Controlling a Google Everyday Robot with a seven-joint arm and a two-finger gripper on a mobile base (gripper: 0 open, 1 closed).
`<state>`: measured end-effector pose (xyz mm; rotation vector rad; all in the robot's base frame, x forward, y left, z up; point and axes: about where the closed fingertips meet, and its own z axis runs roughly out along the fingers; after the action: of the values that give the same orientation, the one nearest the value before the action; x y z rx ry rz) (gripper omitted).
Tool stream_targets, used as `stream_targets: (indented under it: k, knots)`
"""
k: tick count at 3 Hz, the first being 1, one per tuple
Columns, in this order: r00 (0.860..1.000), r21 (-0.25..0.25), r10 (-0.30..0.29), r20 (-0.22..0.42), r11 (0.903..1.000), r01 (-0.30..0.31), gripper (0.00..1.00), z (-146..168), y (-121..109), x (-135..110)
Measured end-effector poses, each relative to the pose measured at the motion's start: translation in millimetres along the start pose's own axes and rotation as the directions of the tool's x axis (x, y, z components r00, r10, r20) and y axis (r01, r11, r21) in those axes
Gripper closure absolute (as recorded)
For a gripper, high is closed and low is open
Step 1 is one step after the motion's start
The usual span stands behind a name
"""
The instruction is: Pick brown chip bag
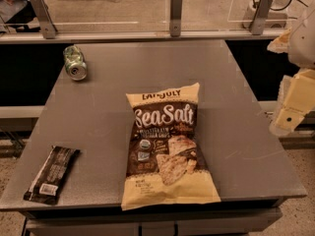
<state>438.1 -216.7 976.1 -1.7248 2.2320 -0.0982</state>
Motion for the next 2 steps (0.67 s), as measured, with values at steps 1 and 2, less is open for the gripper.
stream_targets:
  k: [1,2]
  knots:
    - [1.0,0.0,0.0,0.0,1.0,0.0,0.0,0.0,0.0,-0.1]
    - [0.997,-0.076,-0.001,0.074,0.9971,0.006,0.0,18.2,8.9,-25.9]
